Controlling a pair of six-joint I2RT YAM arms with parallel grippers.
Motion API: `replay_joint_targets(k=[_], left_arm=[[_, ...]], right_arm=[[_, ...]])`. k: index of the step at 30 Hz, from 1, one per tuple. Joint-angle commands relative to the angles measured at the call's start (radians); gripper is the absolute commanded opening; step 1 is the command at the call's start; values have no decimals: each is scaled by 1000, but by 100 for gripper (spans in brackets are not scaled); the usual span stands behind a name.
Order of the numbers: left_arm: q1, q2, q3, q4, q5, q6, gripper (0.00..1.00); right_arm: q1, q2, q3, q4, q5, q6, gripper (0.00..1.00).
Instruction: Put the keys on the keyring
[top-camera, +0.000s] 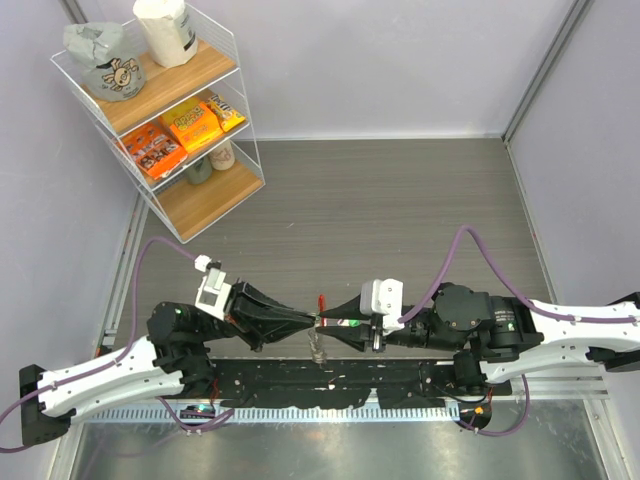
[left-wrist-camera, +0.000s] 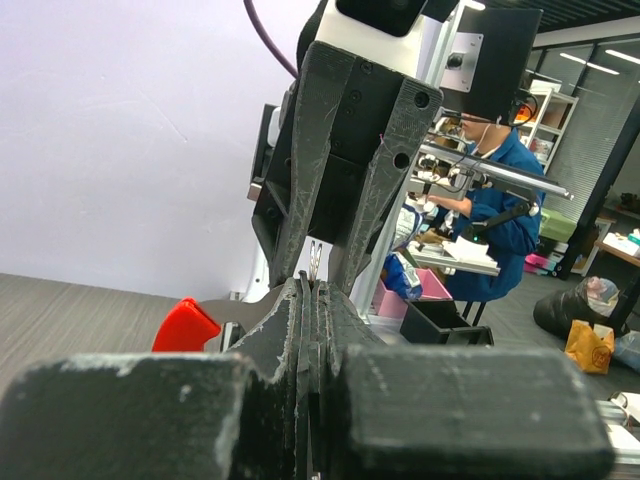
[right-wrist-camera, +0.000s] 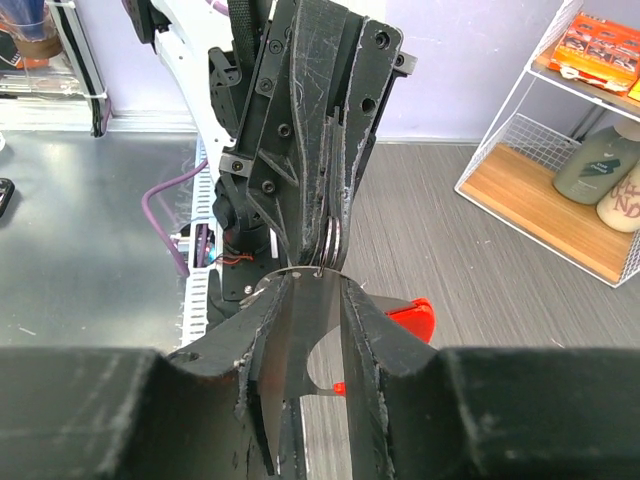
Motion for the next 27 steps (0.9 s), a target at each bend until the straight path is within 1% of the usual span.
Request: replay_joint_targets(k=[1,16,20,22,27], left_arm=[[-3,-14,5,77,-1,-2,0],[-5,-22,3,74,-3,3,0],[-3,-22,3,74,-4,1,0],[-5,-19,5,74,-4,1,0],[-5,-16,7,74,-4,0,0]], right_arm=[[12,4,54,59,21,-27,31],[18,18,66,69,20,-41,27],[18,21,69,70,18,-45,15],[19,27,71,70,15,-50,6],[29,38,74,70,29,-64,6]])
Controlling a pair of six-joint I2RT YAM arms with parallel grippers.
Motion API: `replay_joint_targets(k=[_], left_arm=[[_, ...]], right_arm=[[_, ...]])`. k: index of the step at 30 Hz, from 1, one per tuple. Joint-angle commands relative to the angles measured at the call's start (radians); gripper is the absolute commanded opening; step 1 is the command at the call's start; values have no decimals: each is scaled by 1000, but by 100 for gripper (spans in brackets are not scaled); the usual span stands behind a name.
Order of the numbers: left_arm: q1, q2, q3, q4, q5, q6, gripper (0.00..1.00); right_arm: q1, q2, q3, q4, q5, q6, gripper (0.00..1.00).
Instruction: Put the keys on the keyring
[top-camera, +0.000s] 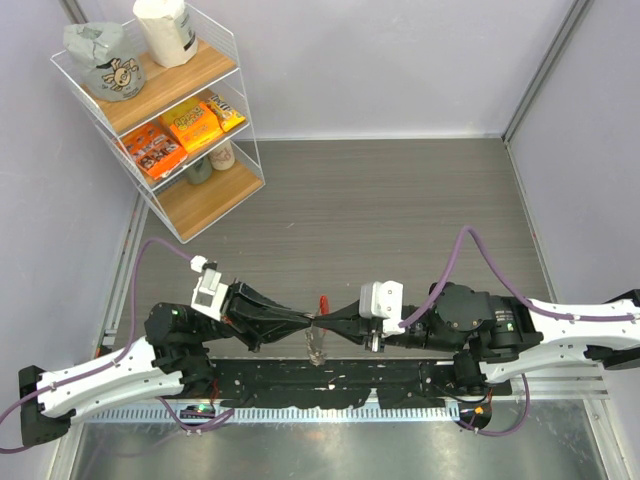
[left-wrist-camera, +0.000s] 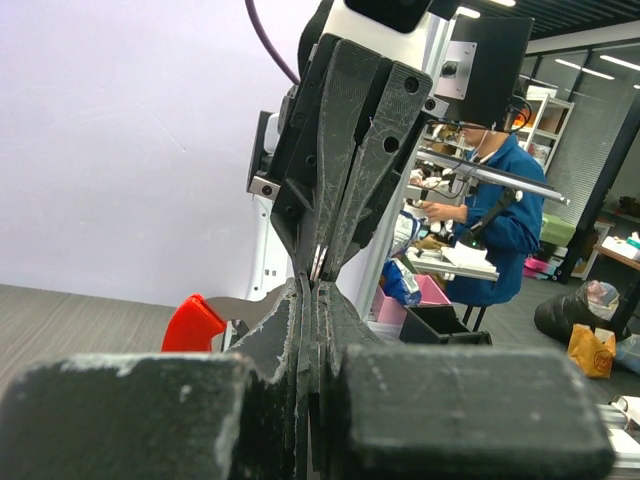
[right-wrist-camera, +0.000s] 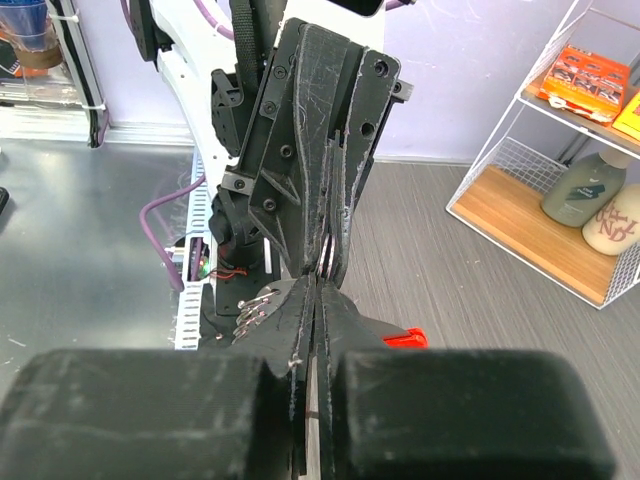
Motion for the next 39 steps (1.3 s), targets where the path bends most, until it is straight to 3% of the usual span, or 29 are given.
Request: replay_joint_targets(k=[1,6,13,20,30,39], left_arm=[[-4,-7,7,57,-7,0,0],[-3,-21,22,-16,-10,4,2],[-4,-64,62,-156,30,49,38],[-3,-101,133,-375,36,145,54],[-3,-41,252,-582,104,230,56],[-3,42,309,-667,165,242,50]], right_arm=[[13,12,40,47,29,-24,6],[23,-14,33,36,45,-20,6],[26,-43,25,10,51,17,6],[26,-19,72,-80,48,66,5],[28,35,154,-268,-5,152,6],[26,111,273,-403,-34,181,6]])
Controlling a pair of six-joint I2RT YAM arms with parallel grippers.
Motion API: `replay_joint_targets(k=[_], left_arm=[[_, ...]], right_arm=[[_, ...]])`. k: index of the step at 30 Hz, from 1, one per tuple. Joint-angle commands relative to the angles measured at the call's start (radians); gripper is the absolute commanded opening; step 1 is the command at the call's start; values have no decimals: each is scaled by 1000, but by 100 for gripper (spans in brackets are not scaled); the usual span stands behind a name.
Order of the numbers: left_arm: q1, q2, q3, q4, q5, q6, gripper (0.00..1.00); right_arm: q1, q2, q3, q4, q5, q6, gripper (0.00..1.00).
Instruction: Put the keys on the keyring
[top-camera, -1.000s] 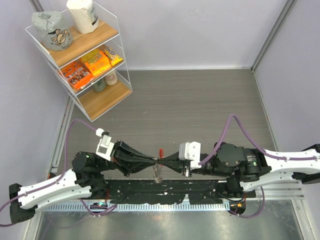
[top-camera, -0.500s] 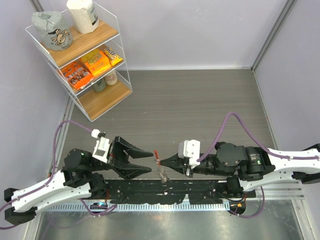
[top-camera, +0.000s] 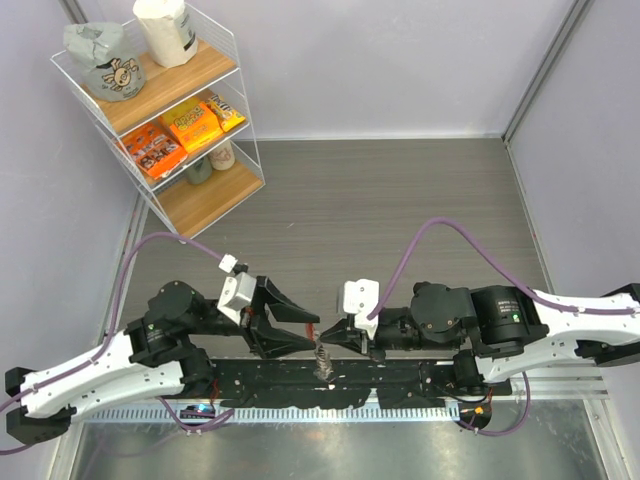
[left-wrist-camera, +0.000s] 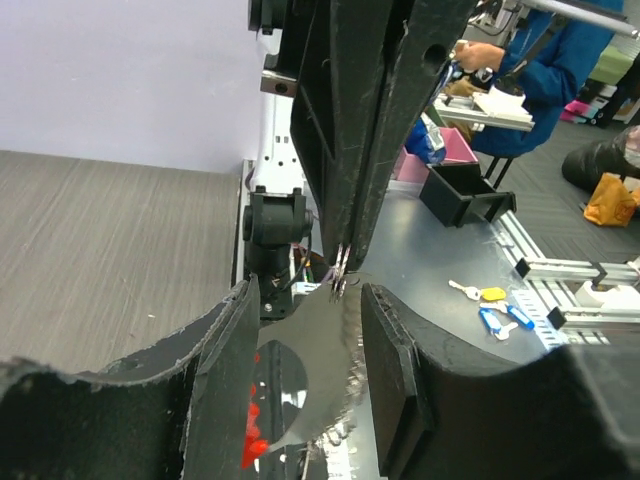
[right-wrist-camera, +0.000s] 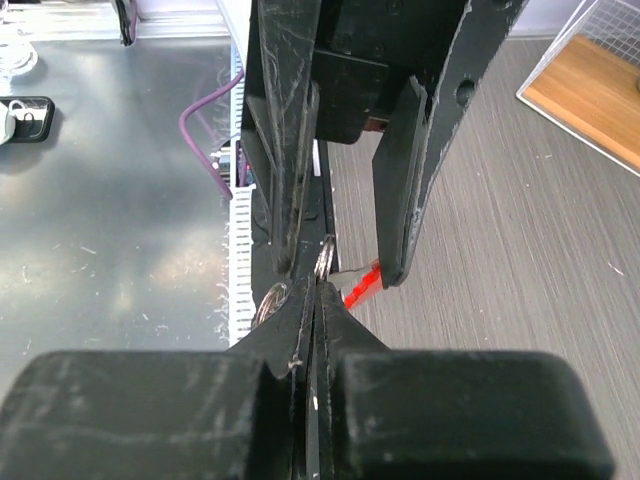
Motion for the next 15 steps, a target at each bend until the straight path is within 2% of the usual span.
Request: replay_joint_targets(k=[1,7,15], left_arm=[[-4,13,55,-58,44,29,49],[-4,-4,58,-81,28,42,44],[-4,-10,65,-81,33,39,42]], right_arm=[[6,20,87,-42,-15,20,6],[8,68,152,-114,-3,53,6],[6,115,202,-157,26,59,6]])
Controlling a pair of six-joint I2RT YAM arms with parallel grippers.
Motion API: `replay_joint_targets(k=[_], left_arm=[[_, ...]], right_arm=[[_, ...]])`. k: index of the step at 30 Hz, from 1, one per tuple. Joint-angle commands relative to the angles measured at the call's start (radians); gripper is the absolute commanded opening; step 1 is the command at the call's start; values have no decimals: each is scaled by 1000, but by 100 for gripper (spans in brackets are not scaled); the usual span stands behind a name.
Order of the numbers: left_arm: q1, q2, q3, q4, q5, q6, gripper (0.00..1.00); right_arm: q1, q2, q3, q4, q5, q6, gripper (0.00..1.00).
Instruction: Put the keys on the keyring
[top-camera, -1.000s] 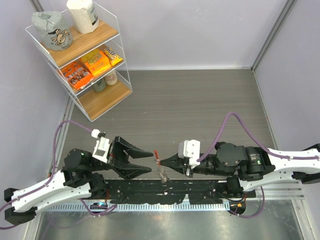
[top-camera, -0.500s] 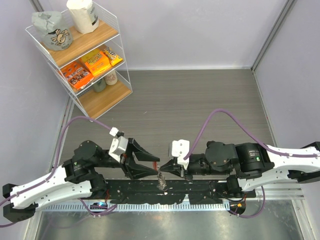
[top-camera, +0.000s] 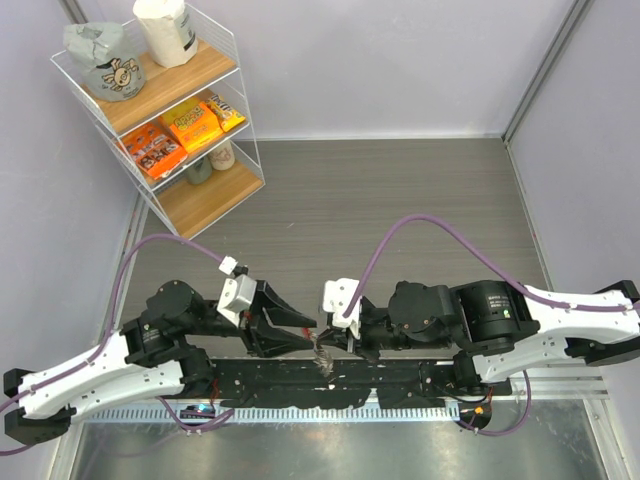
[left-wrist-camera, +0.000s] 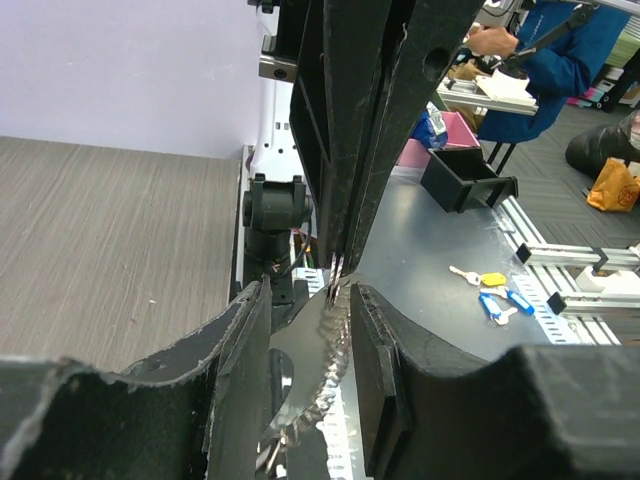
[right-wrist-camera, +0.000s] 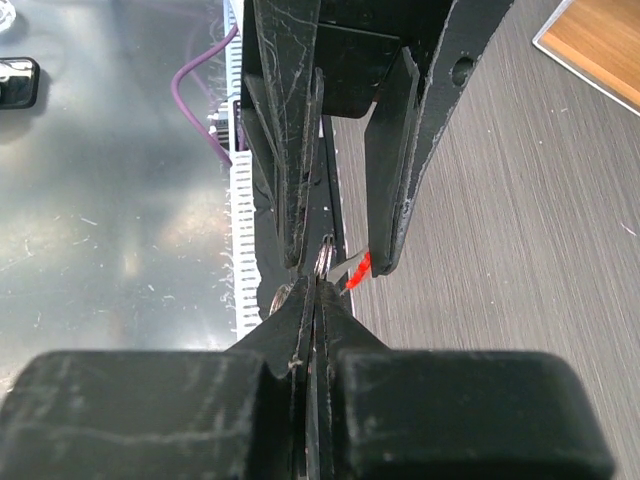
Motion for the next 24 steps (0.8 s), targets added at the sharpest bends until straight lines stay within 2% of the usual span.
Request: replay_joint_targets(k=[1,4,11,18,20,21,24], left_arm=[[-2,-15,43,3,22,14,40],[-2,-16,41,3,25,13,33],[-2,4,44,5,53,14,1],[-4,-2,41,6,37,28,0],[-4,-16,23,51,31,10,0],[-4,-22,9,83,30,2,0],[-4,-54,-36,175,10,-29,0]], right_arm=[[6,14,65,3,26,17,6],[6,24,77,-3,31,18,6],[6,42,106,-14,40,17,6],[4,36,105,-11,48,18,5],[4,19,80,9,51,18,8],[6,8,68,29,45,17,16],[6,-56,1,81,46,5,33]])
